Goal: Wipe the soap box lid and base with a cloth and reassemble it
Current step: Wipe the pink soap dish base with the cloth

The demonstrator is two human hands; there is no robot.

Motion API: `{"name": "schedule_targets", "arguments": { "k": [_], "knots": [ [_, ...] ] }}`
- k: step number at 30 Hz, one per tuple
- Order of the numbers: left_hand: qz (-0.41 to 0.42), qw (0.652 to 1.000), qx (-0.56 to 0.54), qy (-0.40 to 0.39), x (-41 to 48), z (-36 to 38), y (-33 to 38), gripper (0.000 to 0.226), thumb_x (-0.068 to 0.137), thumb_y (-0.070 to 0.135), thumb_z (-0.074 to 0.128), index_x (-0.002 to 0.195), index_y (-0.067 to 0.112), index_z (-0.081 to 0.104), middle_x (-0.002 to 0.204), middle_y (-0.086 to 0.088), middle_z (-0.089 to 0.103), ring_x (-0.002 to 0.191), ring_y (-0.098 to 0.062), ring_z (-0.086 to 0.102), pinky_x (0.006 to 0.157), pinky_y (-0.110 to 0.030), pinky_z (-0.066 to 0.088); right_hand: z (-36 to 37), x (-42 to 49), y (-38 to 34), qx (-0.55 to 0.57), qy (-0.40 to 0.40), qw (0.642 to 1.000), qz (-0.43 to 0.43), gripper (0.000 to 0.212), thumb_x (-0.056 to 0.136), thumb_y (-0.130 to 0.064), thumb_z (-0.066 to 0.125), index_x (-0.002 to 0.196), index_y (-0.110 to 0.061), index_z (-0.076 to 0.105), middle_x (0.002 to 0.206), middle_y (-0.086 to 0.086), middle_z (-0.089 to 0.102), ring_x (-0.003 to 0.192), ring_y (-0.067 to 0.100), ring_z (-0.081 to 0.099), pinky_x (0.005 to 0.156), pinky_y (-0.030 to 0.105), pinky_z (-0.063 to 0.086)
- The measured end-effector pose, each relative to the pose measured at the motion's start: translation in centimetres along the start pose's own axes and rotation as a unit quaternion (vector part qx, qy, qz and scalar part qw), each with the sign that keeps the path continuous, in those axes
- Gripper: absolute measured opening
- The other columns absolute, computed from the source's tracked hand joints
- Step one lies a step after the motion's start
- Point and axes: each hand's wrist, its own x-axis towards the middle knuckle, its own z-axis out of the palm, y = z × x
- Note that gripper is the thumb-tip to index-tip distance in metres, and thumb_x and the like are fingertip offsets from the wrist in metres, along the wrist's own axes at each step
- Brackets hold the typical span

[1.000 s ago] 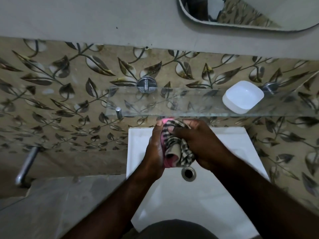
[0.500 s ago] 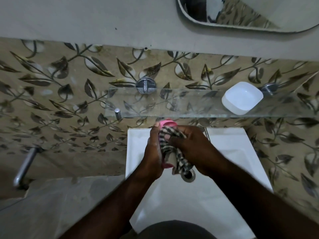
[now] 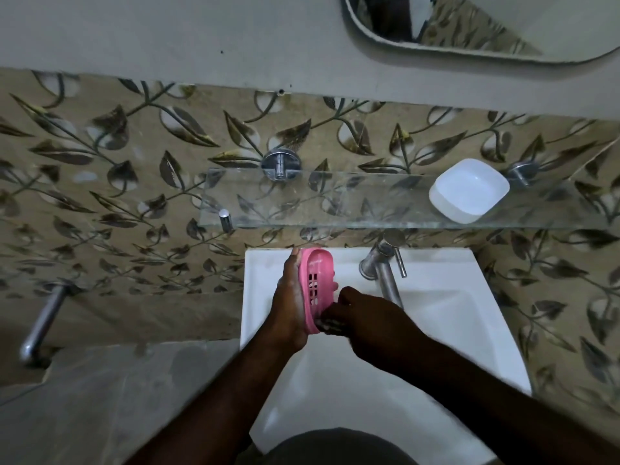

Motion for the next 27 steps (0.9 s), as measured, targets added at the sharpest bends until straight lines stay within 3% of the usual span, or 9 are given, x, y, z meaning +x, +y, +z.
{"name": "schedule_targets", "arguments": {
  "k": [2,5,9,11,14,19,22,25,27],
  "knots": [
    [0.01,1.0,-0.001,0.0,-0.1,-0.2,0.2,0.067,0.083,0.065,0.051,0.118,0.01,0.067,0.106,-0.02,0.071,0.088,-0.031,0.069,0.075,-0.037,0.056,-0.1,-0.3,-0.3,0.129,0.012,0.992,-0.008,0.029,0.091,-0.017,0.061,0.117,-0.028,0.063,0.11,-0.005,0.059,0.094,0.007,0.062,0.075,0.017,0.045],
    [0.009,1.0,0.005,0.001,-0.2,-0.2,-0.1,0.07,0.083,0.068,0.05,0.115,0.01,0.068,0.109,-0.023,0.071,0.089,-0.033,0.07,0.077,-0.038,0.056,-0.2,-0.2,-1.3,0.318,0.02,0.948,0.026,0.017,0.082,-0.024,0.076,0.094,-0.024,0.064,0.082,-0.013,0.06,0.063,-0.004,0.062,0.053,0.011,0.045],
    [0.037,0.999,0.014,-0.001,-0.5,0.0,0.0,0.068,0.078,0.066,0.056,0.116,0.01,0.067,0.104,-0.021,0.072,0.086,-0.035,0.07,0.075,-0.039,0.057,1.6,-0.6,-0.4,0.124,0.063,0.99,-0.035,0.026,0.083,-0.03,0.072,0.108,-0.027,0.069,0.111,-0.005,0.064,0.086,0.014,0.067,0.071,0.031,0.056],
    [0.036,0.999,0.025,-0.014,-0.8,0.0,0.0,0.077,0.06,0.069,0.064,0.111,0.01,0.07,0.097,-0.019,0.073,0.081,-0.033,0.069,0.071,-0.037,0.057,1.8,-0.7,0.4,0.019,0.084,0.993,-0.075,0.026,0.081,-0.029,0.075,0.106,-0.033,0.069,0.109,-0.008,0.064,0.083,0.015,0.068,0.06,0.032,0.057],
    [0.032,0.999,0.032,-0.025,-0.7,-0.1,0.1,0.093,0.052,0.076,0.067,0.113,0.007,0.069,0.102,-0.025,0.069,0.083,-0.034,0.069,0.074,-0.039,0.057,1.0,-0.2,1.1,0.0,0.098,0.992,-0.077,0.027,0.075,-0.025,0.08,0.098,-0.034,0.069,0.103,-0.009,0.063,0.077,0.016,0.067,0.051,0.032,0.055],
    [0.072,0.997,-0.001,-0.012,0.0,0.2,0.8,0.077,0.064,0.068,0.053,0.107,0.006,0.07,0.091,-0.02,0.073,0.079,-0.032,0.069,0.072,-0.037,0.054,1.3,0.1,-1.6,0.232,0.117,0.966,0.01,0.027,0.08,-0.023,0.074,0.106,-0.023,0.066,0.104,-0.007,0.063,0.091,0.01,0.064,0.076,0.022,0.05],
    [0.055,0.998,-0.004,-0.022,0.1,-0.4,0.8,0.079,0.066,0.068,0.053,0.112,0.005,0.068,0.1,-0.023,0.071,0.08,-0.032,0.069,0.068,-0.035,0.056,1.8,-0.5,-1.4,0.166,0.129,0.977,-0.022,0.027,0.082,-0.021,0.071,0.107,-0.03,0.066,0.106,-0.011,0.065,0.088,0.005,0.062,0.072,0.012,0.046],
    [0.028,0.999,0.003,-0.03,-0.2,-0.9,0.1,0.083,0.067,0.07,0.056,0.118,0.005,0.066,0.102,-0.022,0.07,0.08,-0.031,0.07,0.072,-0.037,0.057,2.1,-0.6,0.3,0.027,0.13,0.99,-0.054,0.028,0.078,-0.022,0.074,0.101,-0.034,0.064,0.098,-0.008,0.064,0.08,0.016,0.066,0.055,0.023,0.051],
    [0.022,0.999,-0.009,-0.028,-0.3,-0.7,-0.1,0.085,0.065,0.069,0.057,0.118,0.004,0.065,0.103,-0.023,0.069,0.078,-0.031,0.069,0.071,-0.037,0.058,2.2,-0.4,0.3,0.037,0.114,0.992,-0.044,0.03,0.075,-0.017,0.077,0.099,-0.032,0.066,0.099,-0.006,0.063,0.079,0.018,0.066,0.056,0.028,0.055]
  ]
}}
